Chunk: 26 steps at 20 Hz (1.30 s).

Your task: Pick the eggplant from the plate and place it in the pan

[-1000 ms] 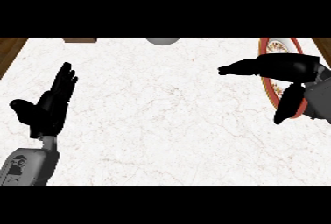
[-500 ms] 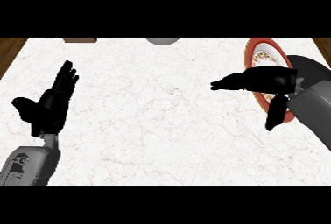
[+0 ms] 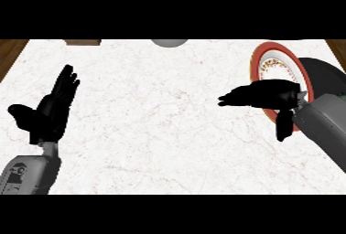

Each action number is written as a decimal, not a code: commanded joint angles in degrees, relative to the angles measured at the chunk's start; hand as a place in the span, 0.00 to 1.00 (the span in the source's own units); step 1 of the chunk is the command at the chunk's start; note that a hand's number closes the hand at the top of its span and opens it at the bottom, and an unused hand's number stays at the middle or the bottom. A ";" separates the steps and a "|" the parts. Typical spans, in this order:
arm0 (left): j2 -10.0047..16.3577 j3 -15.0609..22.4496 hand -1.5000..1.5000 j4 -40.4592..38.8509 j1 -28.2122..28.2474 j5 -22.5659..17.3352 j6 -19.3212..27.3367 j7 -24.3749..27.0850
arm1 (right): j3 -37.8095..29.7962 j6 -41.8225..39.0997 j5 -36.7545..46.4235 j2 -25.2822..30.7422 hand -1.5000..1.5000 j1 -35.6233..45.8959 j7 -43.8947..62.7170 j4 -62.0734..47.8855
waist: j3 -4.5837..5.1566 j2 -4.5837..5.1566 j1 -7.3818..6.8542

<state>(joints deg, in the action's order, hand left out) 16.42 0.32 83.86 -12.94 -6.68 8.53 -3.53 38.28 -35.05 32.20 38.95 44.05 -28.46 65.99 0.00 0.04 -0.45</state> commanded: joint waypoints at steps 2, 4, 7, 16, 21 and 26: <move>0.49 -1.99 0.50 -1.66 0.72 -0.62 -1.84 1.24 | 0.49 -4.07 5.48 0.06 0.00 2.34 -3.46 -1.24 | 0.02 0.04 -0.16; -2.15 0.23 0.50 -1.23 0.31 2.01 0.47 1.31 | 1.16 -2.95 7.55 -3.65 0.00 -0.43 1.24 2.10 | 0.02 -0.05 0.18; -1.23 0.14 0.50 3.41 2.29 1.89 -0.39 -1.26 | 1.41 -2.77 10.09 -5.05 0.00 -1.44 0.55 -0.72 | 0.00 -0.04 -0.13; -2.63 -1.60 0.50 2.22 0.03 2.11 -1.13 -2.58 | -0.74 -2.61 16.22 -8.11 0.00 -4.70 0.85 0.52 | 0.01 -0.09 0.25; -4.46 0.42 0.50 5.55 4.30 4.31 -0.23 -0.65 | 0.18 -1.17 19.01 -5.50 0.00 -4.67 -5.65 -3.73 | 0.00 -0.12 -0.09; -1.95 -3.68 0.50 1.54 1.15 2.19 -3.28 -1.05 | 0.81 3.14 24.16 -9.57 0.00 -4.88 -6.47 -11.33 | 0.00 0.04 -0.13</move>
<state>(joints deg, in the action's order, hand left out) 13.66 -2.01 84.61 -13.06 -3.77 6.61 -4.87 38.85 -31.81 53.25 30.28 39.58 -31.13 58.67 0.00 0.06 -0.44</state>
